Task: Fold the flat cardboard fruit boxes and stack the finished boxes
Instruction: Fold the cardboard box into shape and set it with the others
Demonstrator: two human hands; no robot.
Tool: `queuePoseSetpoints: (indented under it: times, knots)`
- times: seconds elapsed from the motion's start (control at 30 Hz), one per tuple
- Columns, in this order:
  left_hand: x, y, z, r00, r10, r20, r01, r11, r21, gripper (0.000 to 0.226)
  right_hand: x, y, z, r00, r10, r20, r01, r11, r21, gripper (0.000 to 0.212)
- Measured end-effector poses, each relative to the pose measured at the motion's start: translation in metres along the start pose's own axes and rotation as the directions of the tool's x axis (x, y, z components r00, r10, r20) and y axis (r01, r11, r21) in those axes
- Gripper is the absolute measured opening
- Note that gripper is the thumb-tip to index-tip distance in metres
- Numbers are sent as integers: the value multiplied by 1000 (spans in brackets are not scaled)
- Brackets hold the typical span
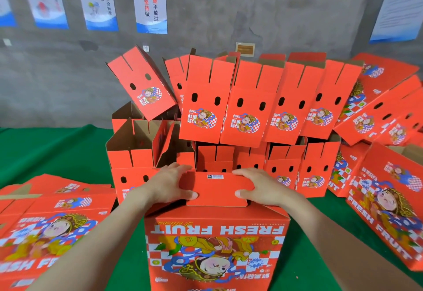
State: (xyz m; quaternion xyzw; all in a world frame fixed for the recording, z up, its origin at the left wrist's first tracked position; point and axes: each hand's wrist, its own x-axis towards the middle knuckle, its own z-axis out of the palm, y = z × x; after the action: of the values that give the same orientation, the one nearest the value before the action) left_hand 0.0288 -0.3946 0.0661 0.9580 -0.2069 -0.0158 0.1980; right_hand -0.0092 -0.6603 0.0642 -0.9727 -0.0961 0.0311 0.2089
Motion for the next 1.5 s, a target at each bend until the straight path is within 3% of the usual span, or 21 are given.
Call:
queuePoseSetpoints:
  times: [0.23,0.67,0.8,0.9,1.0,1.07,1.2,1.27,1.33,1.37,1.43,1.5]
  knots:
    - [6,8,-1,994,-60,88,52,995,91,85,-10,8,-3,996,-83,29,81,993,83,55]
    - [-1,16,11,993,-112,-45,118,980,159,87,-11,0,11,994,-51,-94,36,987,-154,57]
    - [-3,15,8,996,-93,-12,94,989,111,84,-11,2,12,994,-63,-89,48,985,-166,56]
    - [-5,9,-3,1000,-27,2,27,985,-168,78,-12,6,11,992,-85,-94,76,992,-96,51]
    - [-15,-5,-12,995,-66,-78,2,779,-626,80,-12,10,10,991,-85,-100,82,996,-32,50]
    - [-25,-15,-9,984,-162,-80,39,623,-781,80,-12,10,10,990,-84,-109,83,996,-18,50]
    - [-47,-39,5,930,-360,72,234,432,-871,74,-9,9,10,992,-75,-104,72,997,-32,51]
    - [-53,-42,10,921,-363,142,299,425,-854,79,-7,9,10,992,-82,-94,76,995,-63,51]
    - [-57,-35,15,919,-348,188,357,523,-774,71,-5,12,9,989,-86,-120,92,995,49,48]
    - [-57,-31,17,913,-364,183,371,556,-744,66,-6,15,8,982,-62,-176,102,968,229,44]
    - [-58,-30,18,899,-412,151,393,603,-694,54,-12,21,6,928,143,-345,126,750,649,31]
    - [-64,-31,13,884,-437,167,433,626,-649,47,-23,37,13,846,442,-298,40,504,863,27]
